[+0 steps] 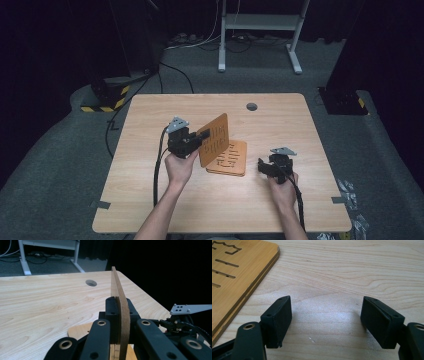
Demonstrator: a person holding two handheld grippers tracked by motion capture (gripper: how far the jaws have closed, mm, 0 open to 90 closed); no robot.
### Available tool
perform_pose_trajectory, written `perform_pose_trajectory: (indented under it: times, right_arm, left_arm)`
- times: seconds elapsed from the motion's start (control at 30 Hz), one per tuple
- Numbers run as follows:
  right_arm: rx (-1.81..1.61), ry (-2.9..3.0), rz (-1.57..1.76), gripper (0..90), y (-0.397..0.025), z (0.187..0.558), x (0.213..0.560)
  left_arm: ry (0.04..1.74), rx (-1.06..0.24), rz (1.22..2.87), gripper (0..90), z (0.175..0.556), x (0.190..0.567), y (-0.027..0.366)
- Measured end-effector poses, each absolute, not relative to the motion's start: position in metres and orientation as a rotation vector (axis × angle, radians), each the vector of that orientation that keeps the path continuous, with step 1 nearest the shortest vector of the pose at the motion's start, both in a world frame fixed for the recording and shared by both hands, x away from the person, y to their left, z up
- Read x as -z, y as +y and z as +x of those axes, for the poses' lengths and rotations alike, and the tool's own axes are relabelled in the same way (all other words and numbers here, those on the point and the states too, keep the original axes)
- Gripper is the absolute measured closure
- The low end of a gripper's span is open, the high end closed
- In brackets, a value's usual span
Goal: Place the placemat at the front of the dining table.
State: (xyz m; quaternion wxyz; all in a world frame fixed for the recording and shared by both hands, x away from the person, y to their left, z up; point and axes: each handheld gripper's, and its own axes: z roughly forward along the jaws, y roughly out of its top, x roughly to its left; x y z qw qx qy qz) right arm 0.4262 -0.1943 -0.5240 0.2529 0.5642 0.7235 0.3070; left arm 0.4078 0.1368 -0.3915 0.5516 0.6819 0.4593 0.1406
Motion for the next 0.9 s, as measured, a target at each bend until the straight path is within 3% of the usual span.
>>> perform_pose_trajectory:
  times: [0.9]
  right_arm:
    - [-0.837, 1.965, 1.535, 25.0, -0.194, 0.426, 0.524]
  left_arm:
    - [1.139, -0.378, 1.579, 85.9, 0.397, 0.393, 0.170]
